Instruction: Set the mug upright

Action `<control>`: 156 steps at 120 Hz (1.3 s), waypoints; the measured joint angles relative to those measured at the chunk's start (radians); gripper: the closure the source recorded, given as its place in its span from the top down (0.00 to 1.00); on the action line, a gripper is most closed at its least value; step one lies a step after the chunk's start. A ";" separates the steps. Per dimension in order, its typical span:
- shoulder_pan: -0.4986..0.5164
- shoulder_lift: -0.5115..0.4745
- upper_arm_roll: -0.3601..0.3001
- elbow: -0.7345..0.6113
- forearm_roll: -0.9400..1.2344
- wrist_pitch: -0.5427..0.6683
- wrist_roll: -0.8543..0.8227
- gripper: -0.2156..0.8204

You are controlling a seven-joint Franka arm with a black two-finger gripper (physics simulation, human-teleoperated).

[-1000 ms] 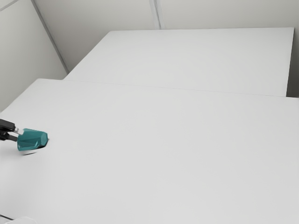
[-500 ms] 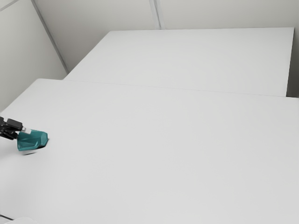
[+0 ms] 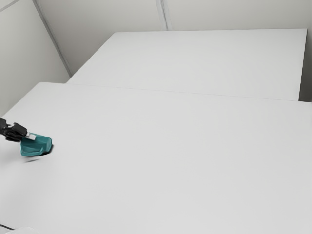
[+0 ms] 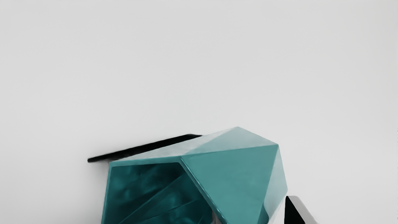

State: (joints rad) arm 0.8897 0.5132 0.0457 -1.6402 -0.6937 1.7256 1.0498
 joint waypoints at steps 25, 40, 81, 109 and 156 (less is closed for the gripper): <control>-0.003 -0.015 -0.013 -0.004 0.011 0.004 -0.006 0.13; -0.028 -0.049 -0.028 -0.009 0.033 0.004 -0.011 0.08; -0.310 -0.210 0.020 -0.030 0.185 0.006 -0.077 0.05; -0.680 -0.353 0.233 -0.092 0.317 0.010 -0.186 0.04; -0.806 -0.569 0.160 -0.337 0.527 0.100 -0.431 0.04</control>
State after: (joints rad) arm 0.0840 -0.0558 0.2059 -1.9767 -0.1665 1.8260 0.6192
